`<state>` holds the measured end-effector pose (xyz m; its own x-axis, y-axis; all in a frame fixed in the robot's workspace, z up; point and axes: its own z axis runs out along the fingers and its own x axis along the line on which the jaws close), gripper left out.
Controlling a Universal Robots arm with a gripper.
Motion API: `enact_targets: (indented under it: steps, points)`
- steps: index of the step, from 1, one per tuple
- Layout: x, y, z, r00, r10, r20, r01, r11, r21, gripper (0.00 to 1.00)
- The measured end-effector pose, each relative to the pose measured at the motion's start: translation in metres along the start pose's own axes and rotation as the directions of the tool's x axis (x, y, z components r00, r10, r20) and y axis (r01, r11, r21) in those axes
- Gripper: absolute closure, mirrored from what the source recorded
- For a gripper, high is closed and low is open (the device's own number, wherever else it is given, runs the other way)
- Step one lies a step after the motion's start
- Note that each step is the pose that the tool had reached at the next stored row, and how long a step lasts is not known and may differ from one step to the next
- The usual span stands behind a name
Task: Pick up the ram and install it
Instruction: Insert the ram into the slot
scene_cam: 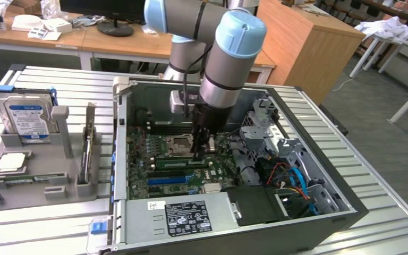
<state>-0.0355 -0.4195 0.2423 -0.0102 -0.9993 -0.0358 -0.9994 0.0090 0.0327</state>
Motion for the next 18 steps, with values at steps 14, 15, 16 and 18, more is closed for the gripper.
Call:
enact_targets:
  steps: [14,15,16,18]
  points:
    - [-0.001,0.0011,-0.0338,1.0000,0.000,0.0000,0.000,1.0000,0.0000,0.68]
    - [-0.002,0.0012,-0.0366,1.0000,0.000,0.0000,0.000,1.0000,0.0000,0.68]
    - [-0.002,0.0013,-0.0393,1.0000,0.000,0.0000,0.000,1.0000,0.0000,0.68]
    - [-0.002,0.0015,-0.0446,1.0000,0.000,0.0000,0.000,1.0000,0.0000,0.68]
